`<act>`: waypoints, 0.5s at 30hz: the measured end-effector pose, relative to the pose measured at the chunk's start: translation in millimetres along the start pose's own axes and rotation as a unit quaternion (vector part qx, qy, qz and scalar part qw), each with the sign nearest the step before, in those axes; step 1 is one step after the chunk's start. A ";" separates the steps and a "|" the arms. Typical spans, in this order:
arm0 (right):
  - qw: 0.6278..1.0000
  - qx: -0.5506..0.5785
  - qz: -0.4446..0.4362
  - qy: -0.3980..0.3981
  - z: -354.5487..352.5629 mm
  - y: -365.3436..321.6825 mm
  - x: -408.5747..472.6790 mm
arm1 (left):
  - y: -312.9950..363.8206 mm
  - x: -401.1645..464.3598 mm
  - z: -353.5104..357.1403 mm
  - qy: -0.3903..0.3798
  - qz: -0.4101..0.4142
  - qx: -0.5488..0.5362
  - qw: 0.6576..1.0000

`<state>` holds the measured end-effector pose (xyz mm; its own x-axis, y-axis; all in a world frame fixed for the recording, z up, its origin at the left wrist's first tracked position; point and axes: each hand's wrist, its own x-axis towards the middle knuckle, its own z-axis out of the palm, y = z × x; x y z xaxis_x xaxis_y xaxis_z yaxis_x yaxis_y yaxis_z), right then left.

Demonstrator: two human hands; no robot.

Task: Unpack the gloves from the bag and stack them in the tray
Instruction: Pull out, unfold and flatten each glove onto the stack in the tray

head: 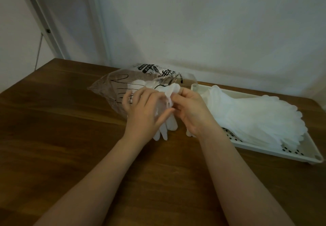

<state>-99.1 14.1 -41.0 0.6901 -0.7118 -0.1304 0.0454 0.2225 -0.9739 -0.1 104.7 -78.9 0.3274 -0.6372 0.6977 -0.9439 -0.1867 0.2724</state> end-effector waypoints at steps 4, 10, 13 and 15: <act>1.000 -0.017 -0.002 0.000 1.4 -2.3 -0.9 | -4.2 1.0 -1.8 0.067 -0.004 -0.032 0.997; 0.994 0.072 0.027 0.078 -6.1 -1.3 6.4 | -14.7 0.8 -6.4 0.013 0.041 -0.057 0.997; 0.989 0.120 0.020 0.086 -8.1 -3.3 7.0 | -20.8 -0.4 -2.5 -0.065 0.115 0.055 0.990; 0.986 0.148 0.002 0.080 -9.4 -5.5 6.6 | -21.4 0.7 -2.6 -0.105 0.120 0.111 0.981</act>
<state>-101.6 1.9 -38.2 0.5695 -0.8011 -0.1843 0.2683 0.3930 -0.8795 20.4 110.2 -82.5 0.1003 -0.8185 0.5656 -0.9864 -0.1562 -0.0511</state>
